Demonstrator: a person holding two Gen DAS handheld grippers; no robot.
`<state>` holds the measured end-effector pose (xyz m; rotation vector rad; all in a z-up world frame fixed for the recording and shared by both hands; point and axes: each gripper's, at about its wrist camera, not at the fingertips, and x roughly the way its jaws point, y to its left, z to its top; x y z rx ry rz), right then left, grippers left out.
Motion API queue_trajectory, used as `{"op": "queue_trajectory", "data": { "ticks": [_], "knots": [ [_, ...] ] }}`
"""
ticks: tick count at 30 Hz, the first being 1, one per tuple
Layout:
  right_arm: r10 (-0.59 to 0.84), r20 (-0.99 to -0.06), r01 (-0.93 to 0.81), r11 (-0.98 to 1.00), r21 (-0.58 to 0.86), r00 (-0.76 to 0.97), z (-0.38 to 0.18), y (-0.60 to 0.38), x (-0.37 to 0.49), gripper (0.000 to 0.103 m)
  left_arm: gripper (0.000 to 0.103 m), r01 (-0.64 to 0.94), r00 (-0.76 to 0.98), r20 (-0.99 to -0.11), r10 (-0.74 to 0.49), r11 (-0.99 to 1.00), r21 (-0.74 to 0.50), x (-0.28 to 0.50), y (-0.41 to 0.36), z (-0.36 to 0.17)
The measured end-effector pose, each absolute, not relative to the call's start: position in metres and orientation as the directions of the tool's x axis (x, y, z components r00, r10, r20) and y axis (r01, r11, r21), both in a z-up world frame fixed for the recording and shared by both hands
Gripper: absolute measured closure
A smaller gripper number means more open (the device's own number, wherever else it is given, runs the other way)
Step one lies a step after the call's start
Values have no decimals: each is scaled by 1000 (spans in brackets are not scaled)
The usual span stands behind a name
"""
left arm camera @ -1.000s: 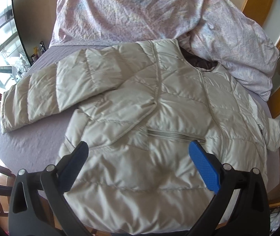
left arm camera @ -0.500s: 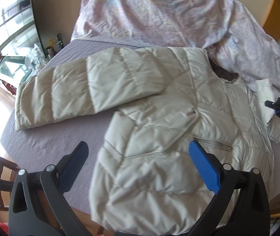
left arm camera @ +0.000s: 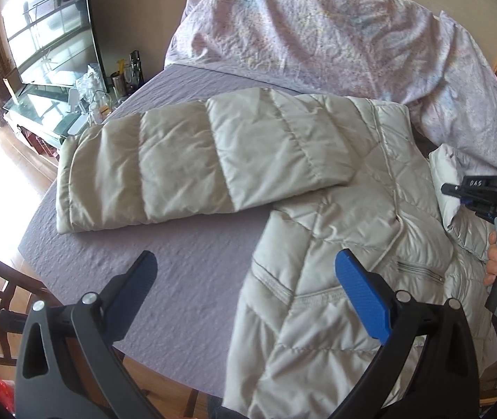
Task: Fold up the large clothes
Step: 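Carry the held sleeve across the jacket front and lay it down, then grasp the other sleeve cuff with the left gripper while the right gripper holds its sleeve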
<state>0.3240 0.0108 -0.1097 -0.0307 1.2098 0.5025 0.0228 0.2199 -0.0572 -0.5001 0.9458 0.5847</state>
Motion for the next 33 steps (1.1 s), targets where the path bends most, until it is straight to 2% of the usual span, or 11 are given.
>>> {"op": "queue_trajectory", "data": {
  "ticks": [3, 5, 6, 10, 12, 14, 17, 26, 33],
  "knots": [
    [366, -903, -418, 874, 250, 225, -113, 14, 321, 74, 2, -665, 451, -858, 246, 734, -139, 22, 228, -58],
    [411, -888, -431, 853, 295, 206, -103, 13, 318, 42, 2, -670, 445, -860, 248, 730, -136, 22, 234, -59],
    [434, -876, -436, 844, 313, 211, -97, 12, 318, 39, 2, -672, 442, -861, 249, 729, -134, 23, 236, -61],
    [527, -804, -433, 815, 385, 277, -71, -3, 318, 40, 2, -682, 432, -863, 261, 721, -124, 25, 246, -63],
    [508, -801, -400, 837, 373, 317, -69, -11, 325, 47, 2, -690, 425, -865, 268, 714, -118, 25, 252, -64],
    [458, -828, -352, 870, 344, 324, -79, -17, 333, 60, 2, -702, 415, -868, 275, 703, -113, 24, 258, -66],
    [411, -857, -295, 899, 324, 311, -98, -24, 340, 67, 2, -721, 401, -871, 283, 684, -110, 19, 270, -68],
    [337, -904, -322, 914, 247, 263, -126, -1, 335, 68, 2, -804, 336, -882, 330, 588, -86, -10, 319, -77],
    [225, -925, -399, 913, 90, 306, -139, 27, 324, 68, 2, -861, 307, -889, 339, 496, -108, -37, 363, -85]
  ]
}}
